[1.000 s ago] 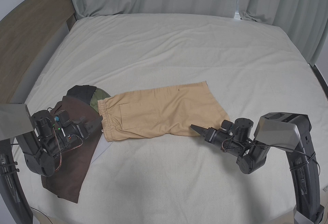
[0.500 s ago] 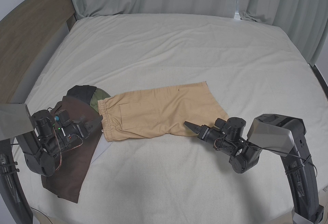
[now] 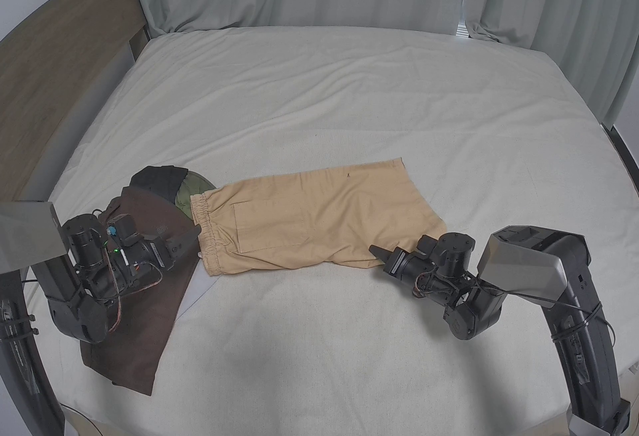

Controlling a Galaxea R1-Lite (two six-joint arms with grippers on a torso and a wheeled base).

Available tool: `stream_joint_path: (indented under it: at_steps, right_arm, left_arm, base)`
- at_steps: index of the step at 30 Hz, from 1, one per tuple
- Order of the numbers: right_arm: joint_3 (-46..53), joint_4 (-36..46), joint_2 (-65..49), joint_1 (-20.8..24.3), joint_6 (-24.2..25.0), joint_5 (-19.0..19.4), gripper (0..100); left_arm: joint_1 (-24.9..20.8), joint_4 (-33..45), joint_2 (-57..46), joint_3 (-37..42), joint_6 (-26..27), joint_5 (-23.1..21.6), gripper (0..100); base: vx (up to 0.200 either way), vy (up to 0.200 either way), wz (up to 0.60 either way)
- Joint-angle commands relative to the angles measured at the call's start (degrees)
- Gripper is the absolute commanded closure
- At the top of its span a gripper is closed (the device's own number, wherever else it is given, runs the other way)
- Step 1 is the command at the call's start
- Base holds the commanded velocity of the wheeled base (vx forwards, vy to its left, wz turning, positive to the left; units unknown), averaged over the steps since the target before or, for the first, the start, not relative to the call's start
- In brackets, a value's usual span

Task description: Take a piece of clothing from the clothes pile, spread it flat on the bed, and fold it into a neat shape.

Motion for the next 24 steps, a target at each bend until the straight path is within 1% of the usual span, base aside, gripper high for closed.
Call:
stream_joint_path:
  at_steps: [1,10,18,24]
  right_arm:
    - [0.0,-0.7,0.3,0.1,-0.1,0.1,100]
    - [1.6,-1.4,-0.3,0.3,-0.1,-0.5,100]
    - [9.0,-1.6,-5.7,0.2,-0.2,-0.5,100]
    - [14.1,-4.6,-7.3,0.2,-0.3,-0.5,100]
  left_arm:
    - [0.1,0.0,0.0,-0.3,-0.1,0.0,0]
    - [0.1,0.0,0.4,-0.4,-0.2,0.0,0]
    - [0.1,0.0,0.5,-0.3,-0.2,-0.1,0]
    - [0.1,0.0,0.5,-0.3,-0.2,-0.2,0]
  base:
    - [0.000,0.000,0.00]
    - [0.000,0.000,0.00]
    - [0.000,0.000,0.00]
    - [0.000,0.000,0.00]
